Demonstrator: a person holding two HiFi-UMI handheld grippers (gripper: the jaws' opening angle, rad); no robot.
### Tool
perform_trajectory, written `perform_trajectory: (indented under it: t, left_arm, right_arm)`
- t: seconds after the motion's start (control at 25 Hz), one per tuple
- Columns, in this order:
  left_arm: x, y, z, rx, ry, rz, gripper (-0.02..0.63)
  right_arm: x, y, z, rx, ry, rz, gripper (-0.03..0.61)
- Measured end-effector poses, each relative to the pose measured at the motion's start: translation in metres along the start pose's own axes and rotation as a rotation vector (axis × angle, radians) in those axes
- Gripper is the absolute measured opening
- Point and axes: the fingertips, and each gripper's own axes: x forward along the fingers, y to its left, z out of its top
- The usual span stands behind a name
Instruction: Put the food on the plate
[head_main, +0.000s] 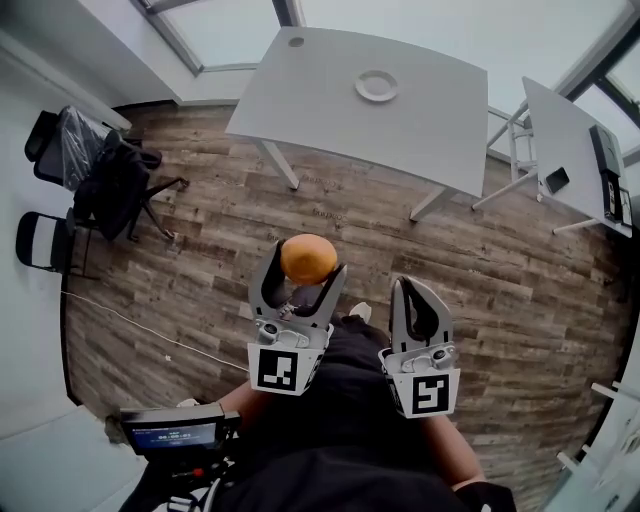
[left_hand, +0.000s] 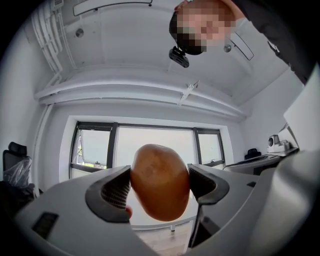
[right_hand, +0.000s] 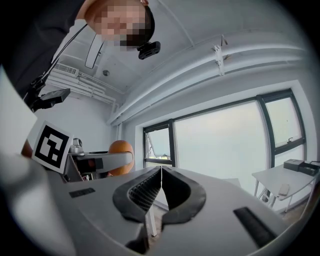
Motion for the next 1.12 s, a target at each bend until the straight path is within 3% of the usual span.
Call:
perform_trajectory:
  t: [0.36, 0.52, 0.8, 1.12]
  left_arm:
    - [0.025, -0.019, -0.001, 0.018, 0.015, -0.03, 0.354]
    - [0.062, -0.01, -0.015, 0.011, 0.029, -0.048, 0.354]
    - [0.079, -0.014, -0.017, -0.008, 0.014, -0.079, 0.354]
    - [0.181, 0.037, -0.039, -0.034, 0.036, -0.093, 0.354]
  right_arm:
    - [0.003, -0.034, 0.007, 0.01, -0.031, -0.07, 0.008]
    - [0.029, -0.057, -0.004, 0.007, 0.003, -0.094, 0.008]
    - [0.031, -0.069, -0.001, -0.015, 0.009, -0.106, 0.008]
    - [0.141, -0.105, -0.015, -0.023, 0.066, -0.085, 0.008]
